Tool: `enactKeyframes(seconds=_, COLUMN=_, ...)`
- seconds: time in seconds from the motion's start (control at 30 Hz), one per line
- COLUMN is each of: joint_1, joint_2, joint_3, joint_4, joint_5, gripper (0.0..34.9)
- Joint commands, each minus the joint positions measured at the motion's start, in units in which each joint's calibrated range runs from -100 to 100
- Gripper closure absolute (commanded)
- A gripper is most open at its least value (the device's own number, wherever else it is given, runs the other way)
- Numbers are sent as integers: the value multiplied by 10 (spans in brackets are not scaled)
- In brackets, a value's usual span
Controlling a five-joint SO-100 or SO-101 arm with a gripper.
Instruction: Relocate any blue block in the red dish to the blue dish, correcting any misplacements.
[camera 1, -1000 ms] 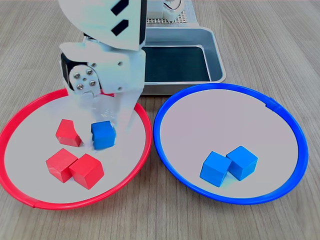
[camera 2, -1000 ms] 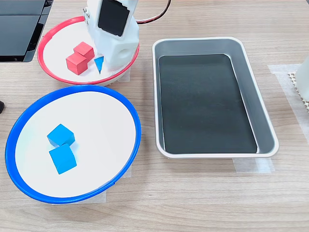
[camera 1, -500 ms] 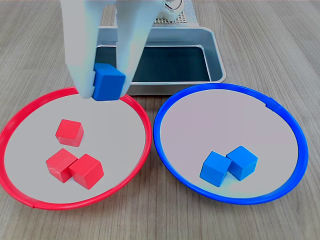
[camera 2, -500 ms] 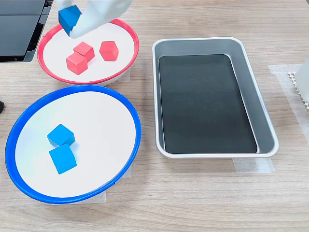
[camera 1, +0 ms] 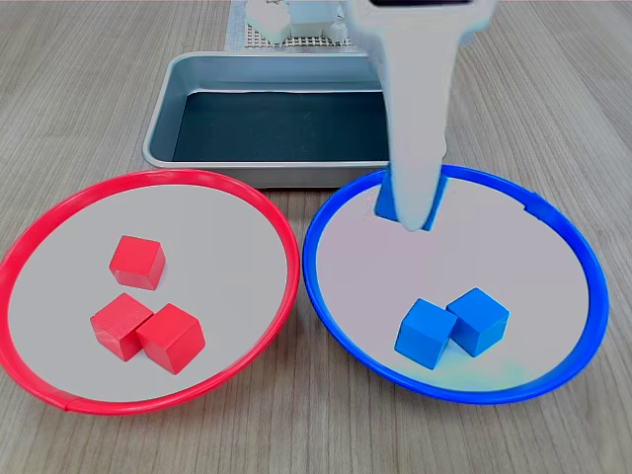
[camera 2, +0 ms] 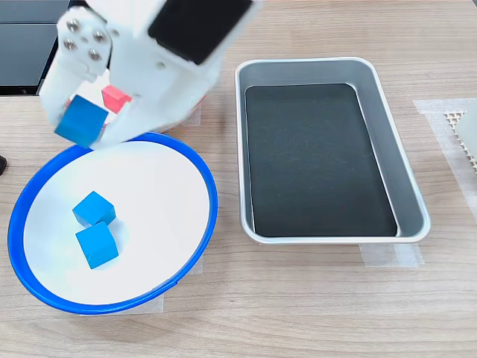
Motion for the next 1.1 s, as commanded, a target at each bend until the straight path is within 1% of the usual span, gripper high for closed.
enactKeyframes(seconds=0.0, joint_1=-14, joint_2=-24, joint_3=38, joint_4=-9, joint_5=18, gripper=347)
enactKeyframes(seconds=0.13, joint_1=-27, joint_2=-28, joint_3=94, joint_4=-8, joint_5=30, gripper=347)
enactKeyframes(seconds=0.3, joint_1=-35, joint_2=-14, joint_3=108, joint_4=-13, joint_5=26, gripper=347)
enactKeyframes(seconds=1.07, joint_1=-32, joint_2=113, joint_3=-10, joint_4=-11, joint_5=-7, gripper=347)
